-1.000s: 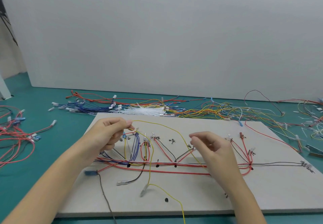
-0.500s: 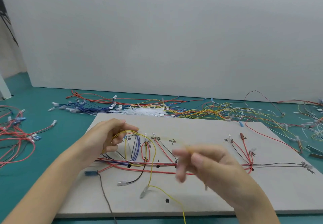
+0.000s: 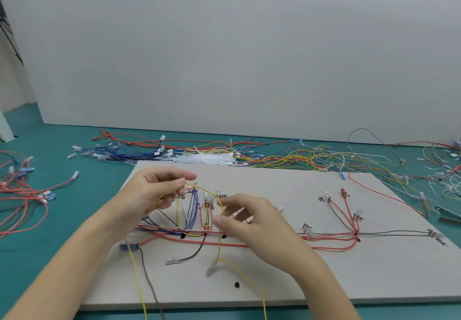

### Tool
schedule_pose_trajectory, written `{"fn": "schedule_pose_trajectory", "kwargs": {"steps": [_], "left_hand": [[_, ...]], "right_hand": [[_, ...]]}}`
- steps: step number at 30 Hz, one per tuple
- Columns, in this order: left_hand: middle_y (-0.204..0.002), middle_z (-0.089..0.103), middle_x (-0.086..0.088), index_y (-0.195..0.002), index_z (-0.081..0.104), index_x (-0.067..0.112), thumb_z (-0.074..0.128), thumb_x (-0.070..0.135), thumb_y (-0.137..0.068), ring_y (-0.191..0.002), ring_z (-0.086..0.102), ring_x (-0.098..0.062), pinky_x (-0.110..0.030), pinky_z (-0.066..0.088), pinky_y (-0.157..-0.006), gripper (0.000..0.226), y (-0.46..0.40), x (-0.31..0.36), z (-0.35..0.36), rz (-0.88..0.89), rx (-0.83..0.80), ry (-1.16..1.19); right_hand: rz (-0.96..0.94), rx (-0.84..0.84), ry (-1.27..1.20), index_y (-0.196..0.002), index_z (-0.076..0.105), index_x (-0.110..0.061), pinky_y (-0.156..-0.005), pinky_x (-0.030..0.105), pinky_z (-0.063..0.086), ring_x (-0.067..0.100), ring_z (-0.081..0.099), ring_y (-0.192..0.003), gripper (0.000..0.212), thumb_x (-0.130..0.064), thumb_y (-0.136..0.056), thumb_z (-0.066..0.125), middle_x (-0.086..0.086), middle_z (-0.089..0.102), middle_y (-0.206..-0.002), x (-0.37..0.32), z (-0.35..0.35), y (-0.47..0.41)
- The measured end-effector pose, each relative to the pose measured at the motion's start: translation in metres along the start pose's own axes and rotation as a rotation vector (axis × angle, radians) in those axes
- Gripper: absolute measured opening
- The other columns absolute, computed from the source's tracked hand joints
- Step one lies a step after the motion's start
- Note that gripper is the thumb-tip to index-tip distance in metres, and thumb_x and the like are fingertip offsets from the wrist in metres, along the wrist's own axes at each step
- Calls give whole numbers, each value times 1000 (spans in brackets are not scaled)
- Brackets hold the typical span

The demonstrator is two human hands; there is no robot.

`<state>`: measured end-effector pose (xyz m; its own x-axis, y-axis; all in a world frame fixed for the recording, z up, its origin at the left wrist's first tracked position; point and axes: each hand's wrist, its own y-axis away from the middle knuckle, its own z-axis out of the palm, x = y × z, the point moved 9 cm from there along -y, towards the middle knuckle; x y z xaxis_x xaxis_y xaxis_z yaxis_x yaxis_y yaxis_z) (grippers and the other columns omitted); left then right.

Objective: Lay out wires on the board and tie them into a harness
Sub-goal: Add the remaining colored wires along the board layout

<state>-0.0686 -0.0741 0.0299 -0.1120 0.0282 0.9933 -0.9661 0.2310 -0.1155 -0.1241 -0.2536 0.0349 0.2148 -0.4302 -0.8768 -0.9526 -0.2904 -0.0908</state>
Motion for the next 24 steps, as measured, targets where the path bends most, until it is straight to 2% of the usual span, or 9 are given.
{"fn": "schedule_pose_trajectory", "kwargs": {"steps": [3, 6, 8, 10, 12, 14, 16, 20, 24], "left_hand": [[-65, 60, 0, -95, 78, 20, 65, 23, -76, -54, 45, -9, -16, 36, -49, 23, 1, 0, -3, 7, 28, 12], [-66, 60, 0, -96, 78, 19, 65, 24, -76, -55, 45, -9, -16, 36, -50, 24, 1, -1, -5, -9, 28, 31], [-66, 60, -1, -97, 78, 18, 66, 24, -75, -58, 46, -10, -16, 37, -50, 26, 2, -2, -2, -25, 0, 16], [-66, 61, -2, -96, 78, 17, 67, 26, -73, -58, 44, -11, -15, 37, -49, 27, 4, -4, 4, -43, -49, -24], [-65, 61, -2, -93, 79, 16, 69, 28, -72, -54, 42, -11, -15, 36, -48, 26, 6, -6, 10, -60, -87, -61], [-65, 62, -3, -87, 79, 15, 71, 30, -70, -52, 42, -10, -15, 36, -47, 24, 8, -5, 13, -54, -97, -87], [-65, 63, -5, -82, 78, 12, 72, 31, -68, -51, 43, -9, -14, 37, -46, 25, 8, -4, 13, -40, -90, -111], [-66, 65, -7, -76, 77, 12, 74, 33, -64, -52, 45, -10, -15, 38, -47, 24, 7, -2, 12, -26, -68, -140], [-66, 68, -6, -76, 78, 15, 74, 31, -66, -51, 50, -8, -16, 41, -48, 20, 10, -4, 14, -24, -71, -200]], "right_hand": [[-1, -120, -71, -86, 72, -21, -72, 14, 47, -1, 60, -75, 10, -25, -91, 64, -11, 70, -82, 2, 21, -5], [44, -186, -397, -78, 67, -19, -83, 26, 51, 15, 67, -85, 20, -22, -94, 57, 7, 72, -83, 2, 16, -4], [50, -188, -662, -78, 67, -17, -81, 32, 55, 26, 69, -86, 18, -24, -90, 56, 9, 67, -71, 3, 5, -2], [71, -187, -913, -85, 71, -13, -76, 35, 56, 29, 68, -80, 13, -23, -84, 63, 5, 57, -62, 5, -5, -1], [96, -240, -1128, -98, 73, -7, -65, 33, 54, 24, 63, -67, 29, -25, -75, 73, 3, 54, -63, 6, -10, 1], [100, -304, -1226, -110, 70, -4, -55, 27, 51, 18, 57, -61, 45, -24, -71, 77, 2, 57, -72, 6, -16, 4], [86, -306, -1240, -114, 69, -4, -50, 23, 49, 13, 55, -60, 47, -15, -70, 79, 2, 60, -80, 9, -24, 5], [134, -175, -1189, -105, 74, -3, -43, 17, 45, 9, 51, -53, 44, -11, -63, 86, 1, 59, -74, 26, -45, 3], [205, 2, -781, -84, 78, -13, -39, 18, 40, 12, 56, -51, 18, -25, -76, 67, 1, 58, -65, 41, -68, 4]]}}
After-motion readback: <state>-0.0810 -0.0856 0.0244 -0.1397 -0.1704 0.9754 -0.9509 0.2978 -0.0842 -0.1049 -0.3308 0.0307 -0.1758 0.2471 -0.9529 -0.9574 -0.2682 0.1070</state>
